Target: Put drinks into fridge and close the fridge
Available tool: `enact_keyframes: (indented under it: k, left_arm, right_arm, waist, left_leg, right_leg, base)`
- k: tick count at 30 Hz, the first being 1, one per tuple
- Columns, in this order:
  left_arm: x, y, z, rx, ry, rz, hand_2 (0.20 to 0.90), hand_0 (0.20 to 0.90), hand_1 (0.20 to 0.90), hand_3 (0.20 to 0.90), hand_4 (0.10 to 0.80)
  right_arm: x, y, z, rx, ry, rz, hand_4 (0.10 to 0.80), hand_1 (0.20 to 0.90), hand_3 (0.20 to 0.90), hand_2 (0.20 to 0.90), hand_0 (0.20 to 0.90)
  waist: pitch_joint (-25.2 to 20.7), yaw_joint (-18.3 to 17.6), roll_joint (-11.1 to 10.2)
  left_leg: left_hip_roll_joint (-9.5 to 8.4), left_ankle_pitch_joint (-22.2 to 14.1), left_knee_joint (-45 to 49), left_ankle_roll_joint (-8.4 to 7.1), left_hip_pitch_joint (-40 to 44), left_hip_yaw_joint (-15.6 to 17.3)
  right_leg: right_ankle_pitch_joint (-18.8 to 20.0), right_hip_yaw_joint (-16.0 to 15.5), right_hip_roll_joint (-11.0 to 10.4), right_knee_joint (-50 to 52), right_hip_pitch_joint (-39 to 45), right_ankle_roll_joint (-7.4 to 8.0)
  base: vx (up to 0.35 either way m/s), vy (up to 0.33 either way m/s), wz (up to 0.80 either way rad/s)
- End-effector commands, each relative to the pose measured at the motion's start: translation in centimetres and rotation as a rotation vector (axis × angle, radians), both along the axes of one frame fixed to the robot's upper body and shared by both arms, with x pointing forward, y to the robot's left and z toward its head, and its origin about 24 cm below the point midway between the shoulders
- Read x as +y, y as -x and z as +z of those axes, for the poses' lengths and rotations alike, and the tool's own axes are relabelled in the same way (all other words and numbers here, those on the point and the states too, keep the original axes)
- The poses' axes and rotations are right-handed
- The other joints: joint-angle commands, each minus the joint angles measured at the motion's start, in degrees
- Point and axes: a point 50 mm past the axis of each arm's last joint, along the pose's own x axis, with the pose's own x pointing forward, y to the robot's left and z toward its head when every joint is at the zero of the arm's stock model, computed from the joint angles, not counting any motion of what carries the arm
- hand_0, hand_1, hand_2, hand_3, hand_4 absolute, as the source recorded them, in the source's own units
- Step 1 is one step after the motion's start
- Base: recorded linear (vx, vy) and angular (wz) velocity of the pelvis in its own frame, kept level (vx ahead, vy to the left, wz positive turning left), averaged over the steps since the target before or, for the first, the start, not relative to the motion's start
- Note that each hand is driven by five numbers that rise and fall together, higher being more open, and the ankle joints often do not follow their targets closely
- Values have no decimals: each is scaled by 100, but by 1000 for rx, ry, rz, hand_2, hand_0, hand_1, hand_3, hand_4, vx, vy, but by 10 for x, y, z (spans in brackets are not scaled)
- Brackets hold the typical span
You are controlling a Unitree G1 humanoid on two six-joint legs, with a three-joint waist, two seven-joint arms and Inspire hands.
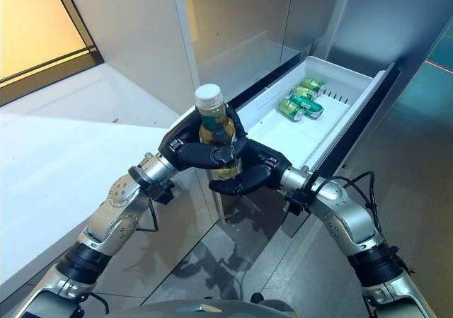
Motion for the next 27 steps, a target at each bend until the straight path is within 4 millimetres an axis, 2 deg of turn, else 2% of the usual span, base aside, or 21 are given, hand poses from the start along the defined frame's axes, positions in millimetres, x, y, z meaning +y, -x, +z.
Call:
enact_keyframes:
  k: [1,12,13,14,15,21,25,27]
  left_arm:
    - [-5,-16,46,-219,59,20,300,300,300,200,100]
    - [-4,-21,35,-146,96,23,300,300,300,200,100]
    - [-8,-19,36,-138,136,-14,300,300,300,200,100]
    - [-11,-18,36,-139,157,-37,300,300,300,200,100]
    - [-14,-16,37,-139,171,-54,300,300,300,200,100]
    - [-38,-3,43,-144,315,-260,300,300,300,200,100]
    - [-52,6,45,-147,339,-386,300,300,300,200,100]
    - [-65,15,44,-134,309,-508,300,300,300,200,100]
  right_arm:
    - [26,0,73,-287,-180,185,800,900,900,900,900]
    - [31,0,71,-219,-239,198,800,900,900,900,900]
    - [35,1,67,-173,-261,216,638,761,738,761,761]
    - [38,2,64,-149,-277,223,638,761,738,761,761]
    - [40,3,61,-126,-291,231,100,300,200,300,300]
    - [61,10,48,71,-482,247,100,300,200,300,300]
    - [69,11,45,132,-545,229,100,300,200,300,300]
    - [76,13,41,182,-569,232,100,300,200,300,300]
  waist:
    - [-437,8,-90]
    - [-432,0,-95]
    - [-429,0,-98]
    - [-421,1,-100]
    - [-419,1,-102]
    - [-406,-6,-100]
    - [-400,-20,-88]
    - [-384,-36,-71]
  left_leg:
    - [18,-474,65,20,-14,47]
    - [28,-477,85,8,-20,69]
    - [27,-478,88,12,-21,64]
    - [29,-476,87,14,-21,66]
    - [31,-477,87,13,-18,67]
    - [33,-486,83,19,5,65]
    - [34,-488,81,26,6,73]
    - [31,-488,80,32,7,78]
  right_leg:
    - [-191,-235,-100,435,-200,372]
    - [-180,-241,-107,436,-207,382]
    - [-182,-238,-105,440,-211,380]
    - [-180,-244,-107,444,-213,378]
    - [-179,-245,-107,442,-209,380]
    - [-178,-255,-107,431,-184,378]
    - [-186,-250,-106,436,-187,376]
    - [-186,-250,-103,444,-195,376]
  base:
    - [0,0,0]
    - [0,0,0]
    - [0,0,0]
    - [0,0,0]
    - [0,0,0]
    - [0,0,0]
    - [0,0,0]
    - [0,0,0]
